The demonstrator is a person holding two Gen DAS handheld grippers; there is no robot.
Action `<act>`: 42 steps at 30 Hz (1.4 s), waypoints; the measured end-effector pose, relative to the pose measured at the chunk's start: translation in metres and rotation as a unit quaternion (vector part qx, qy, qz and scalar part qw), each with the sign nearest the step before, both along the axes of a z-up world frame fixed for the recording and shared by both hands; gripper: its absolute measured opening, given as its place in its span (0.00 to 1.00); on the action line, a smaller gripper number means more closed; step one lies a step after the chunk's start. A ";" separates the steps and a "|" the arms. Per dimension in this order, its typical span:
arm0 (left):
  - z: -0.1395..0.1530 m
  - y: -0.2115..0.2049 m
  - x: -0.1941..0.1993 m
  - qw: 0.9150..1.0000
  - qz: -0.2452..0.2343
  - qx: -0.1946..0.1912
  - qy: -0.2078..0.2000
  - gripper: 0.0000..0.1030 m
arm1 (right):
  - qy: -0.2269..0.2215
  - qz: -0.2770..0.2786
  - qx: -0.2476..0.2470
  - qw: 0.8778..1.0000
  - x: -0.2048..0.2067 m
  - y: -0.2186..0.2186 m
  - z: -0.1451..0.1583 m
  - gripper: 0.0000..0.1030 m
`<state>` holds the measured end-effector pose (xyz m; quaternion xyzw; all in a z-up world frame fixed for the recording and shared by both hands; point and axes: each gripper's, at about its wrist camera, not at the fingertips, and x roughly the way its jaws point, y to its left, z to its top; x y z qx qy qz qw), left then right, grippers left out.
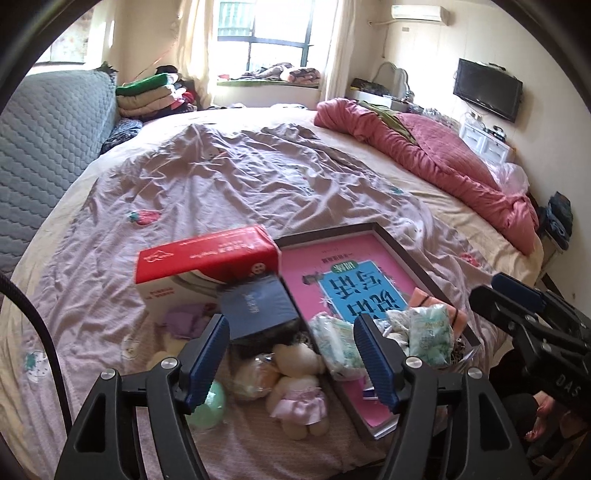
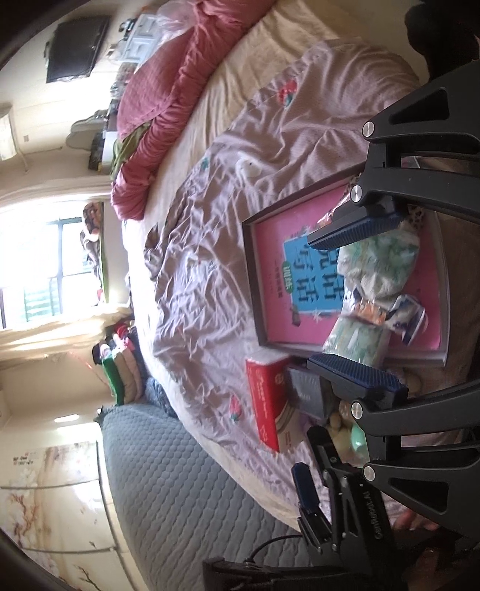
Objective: Organize soft objects
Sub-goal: 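Withdraw both open tools from the tray back toward the pile, then grasp the mint-green wrapped cup with the left tool while the right tool grasps the clear bag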
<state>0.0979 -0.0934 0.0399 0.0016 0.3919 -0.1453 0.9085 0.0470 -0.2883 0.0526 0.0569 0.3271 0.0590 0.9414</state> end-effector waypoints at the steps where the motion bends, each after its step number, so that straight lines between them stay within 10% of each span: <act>1: 0.001 0.003 -0.001 1.000 0.002 -0.001 -0.002 0.68 | -0.002 0.002 -0.003 1.000 -0.001 0.003 0.002 0.65; 19: 0.009 0.059 0.004 0.998 0.058 -0.002 -0.007 0.70 | -0.007 0.034 -0.017 0.999 0.001 0.038 0.008 0.72; 42: -0.042 0.134 0.027 0.990 0.102 0.028 0.097 0.71 | 0.050 0.130 -0.062 0.988 0.010 0.122 -0.032 0.73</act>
